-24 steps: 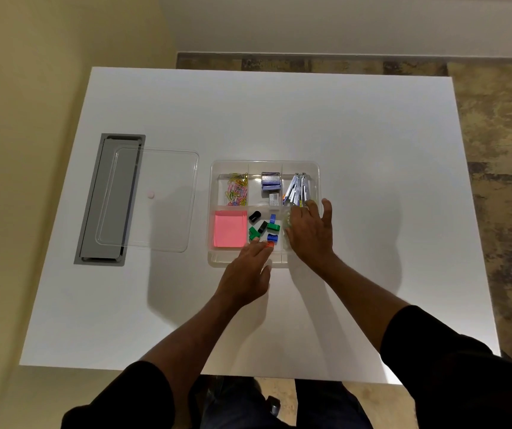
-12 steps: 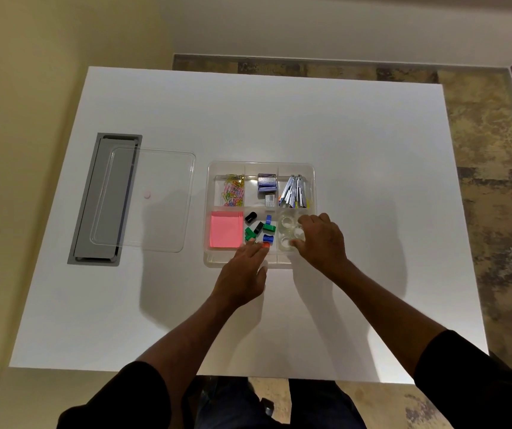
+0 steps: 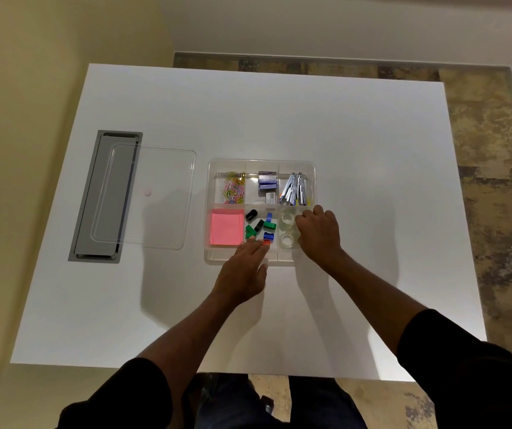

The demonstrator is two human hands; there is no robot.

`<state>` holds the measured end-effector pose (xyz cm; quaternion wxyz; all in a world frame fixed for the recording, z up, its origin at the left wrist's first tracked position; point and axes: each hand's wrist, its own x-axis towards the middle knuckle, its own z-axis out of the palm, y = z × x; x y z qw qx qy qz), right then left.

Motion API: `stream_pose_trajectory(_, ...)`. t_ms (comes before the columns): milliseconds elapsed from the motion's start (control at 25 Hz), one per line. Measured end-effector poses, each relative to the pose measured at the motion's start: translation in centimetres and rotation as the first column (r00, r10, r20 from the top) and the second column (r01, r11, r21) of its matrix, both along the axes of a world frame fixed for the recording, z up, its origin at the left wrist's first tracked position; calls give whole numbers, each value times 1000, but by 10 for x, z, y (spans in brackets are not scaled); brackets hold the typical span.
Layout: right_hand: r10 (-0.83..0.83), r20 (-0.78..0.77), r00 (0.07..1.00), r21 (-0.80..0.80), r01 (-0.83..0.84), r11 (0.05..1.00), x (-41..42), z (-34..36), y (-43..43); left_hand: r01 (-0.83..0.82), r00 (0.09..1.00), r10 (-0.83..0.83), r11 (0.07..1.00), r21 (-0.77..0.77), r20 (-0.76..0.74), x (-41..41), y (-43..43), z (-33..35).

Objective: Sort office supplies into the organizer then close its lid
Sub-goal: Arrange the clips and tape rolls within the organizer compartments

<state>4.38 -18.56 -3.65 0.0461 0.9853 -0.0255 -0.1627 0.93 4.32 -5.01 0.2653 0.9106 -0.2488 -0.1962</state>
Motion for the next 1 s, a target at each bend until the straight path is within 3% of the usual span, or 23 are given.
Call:
stream_pose_trajectory(480,20,101,995,-45,-16,999,-6,-12,1,3,1000,-3,1000,-1,-9,1,-1,-2)
stream_pose_trajectory(640,58,111,992,-19,-56,998,-8,-14,-9,24,996,-25,1000,18,83,0,-6,-1)
stream_pose_trajectory(840,63,171,983,49,-72,996,-10,-15,-16,232,935,-289,936,264,204,14,-38,-15)
stream_pose_trajectory(1000,62,156,986,63,-73,995,-10,-18,-18,251,917,-336,906,341,216,24,-57,-28)
